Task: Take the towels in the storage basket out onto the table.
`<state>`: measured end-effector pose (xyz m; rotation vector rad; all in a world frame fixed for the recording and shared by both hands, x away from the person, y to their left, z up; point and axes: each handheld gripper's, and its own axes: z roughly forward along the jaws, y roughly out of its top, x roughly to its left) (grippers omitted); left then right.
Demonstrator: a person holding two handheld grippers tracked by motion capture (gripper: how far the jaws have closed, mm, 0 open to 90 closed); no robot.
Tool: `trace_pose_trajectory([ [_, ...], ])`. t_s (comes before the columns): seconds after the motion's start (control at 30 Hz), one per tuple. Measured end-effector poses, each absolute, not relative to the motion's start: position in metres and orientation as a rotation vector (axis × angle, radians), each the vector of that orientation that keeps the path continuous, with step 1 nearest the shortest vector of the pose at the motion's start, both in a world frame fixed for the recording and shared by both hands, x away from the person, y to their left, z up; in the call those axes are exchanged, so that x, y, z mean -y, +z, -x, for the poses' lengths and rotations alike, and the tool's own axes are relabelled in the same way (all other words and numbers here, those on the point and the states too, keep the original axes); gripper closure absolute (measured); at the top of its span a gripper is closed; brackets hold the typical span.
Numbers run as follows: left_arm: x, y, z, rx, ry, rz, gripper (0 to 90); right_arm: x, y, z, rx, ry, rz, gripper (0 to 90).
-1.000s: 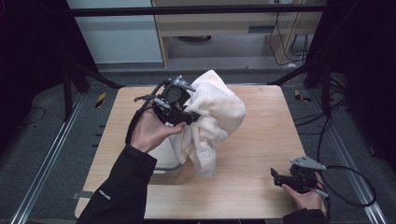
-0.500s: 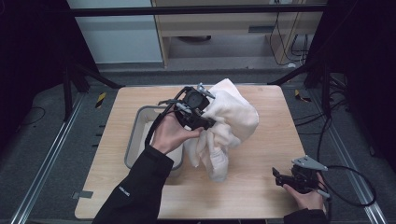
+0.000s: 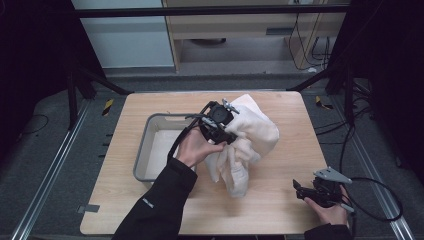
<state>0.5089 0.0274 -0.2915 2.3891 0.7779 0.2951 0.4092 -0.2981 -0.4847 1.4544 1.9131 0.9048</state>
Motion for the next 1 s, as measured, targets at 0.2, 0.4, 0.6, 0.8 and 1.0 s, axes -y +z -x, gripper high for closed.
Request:
trace_pose_trajectory([
  [0.2, -0.019, -0.315, -0.516, -0.797, 0.27, -2.412, 69.2, 0.298, -0.485, -0.409, -1.915, 0.903, -1.457, 11.1],
  [0.4, -0.015, -0.333, -0.52, -0.811, 0.258, -2.425, 69.0, 0.298, -0.486, -0.41, -1.92, 0.895, -1.449, 11.2],
  [0.6, -0.009, -0.349, -0.524, -0.821, 0.234, -2.436, 68.9, 0.298, -0.486, -0.41, -1.922, 0.898, -1.452, 11.2],
  [0.8, -0.002, -0.366, -0.524, -0.807, 0.221, -2.451, 68.0, 0.298, -0.487, -0.41, -1.927, 0.892, -1.451, 11.1],
  [1.0, 0.002, -0.379, -0.526, -0.822, 0.201, -2.441, 65.5, 0.298, -0.488, -0.41, -1.928, 0.888, -1.452, 11.1],
])
